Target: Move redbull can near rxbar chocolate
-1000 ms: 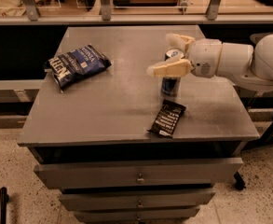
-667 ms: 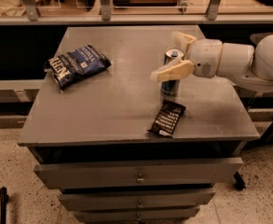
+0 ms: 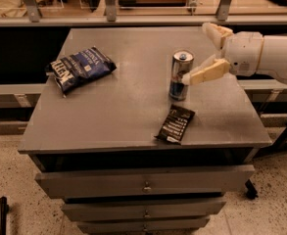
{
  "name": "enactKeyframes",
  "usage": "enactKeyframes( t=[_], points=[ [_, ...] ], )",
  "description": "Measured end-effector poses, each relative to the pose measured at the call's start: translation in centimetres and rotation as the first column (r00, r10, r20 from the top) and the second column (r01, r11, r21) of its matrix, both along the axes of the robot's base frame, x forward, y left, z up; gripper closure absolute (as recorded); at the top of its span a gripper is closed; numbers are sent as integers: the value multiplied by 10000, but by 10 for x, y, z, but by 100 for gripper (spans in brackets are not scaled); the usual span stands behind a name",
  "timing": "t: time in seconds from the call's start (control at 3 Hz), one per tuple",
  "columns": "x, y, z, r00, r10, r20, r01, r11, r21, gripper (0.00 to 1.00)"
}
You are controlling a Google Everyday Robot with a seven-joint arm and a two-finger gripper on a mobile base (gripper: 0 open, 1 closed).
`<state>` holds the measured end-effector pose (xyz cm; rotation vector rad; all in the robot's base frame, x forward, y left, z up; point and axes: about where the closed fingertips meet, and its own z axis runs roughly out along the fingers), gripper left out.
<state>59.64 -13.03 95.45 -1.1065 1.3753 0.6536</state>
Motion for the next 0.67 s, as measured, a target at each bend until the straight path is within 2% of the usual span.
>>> enactKeyframes(
  t=[0.33,0.67],
  points=[
    [-9,-56,-3,9980,-632,-76,631,9979,-153,0],
    [-9,-56,-3,9980,-630,-76,629,9979,-153,0]
  ],
)
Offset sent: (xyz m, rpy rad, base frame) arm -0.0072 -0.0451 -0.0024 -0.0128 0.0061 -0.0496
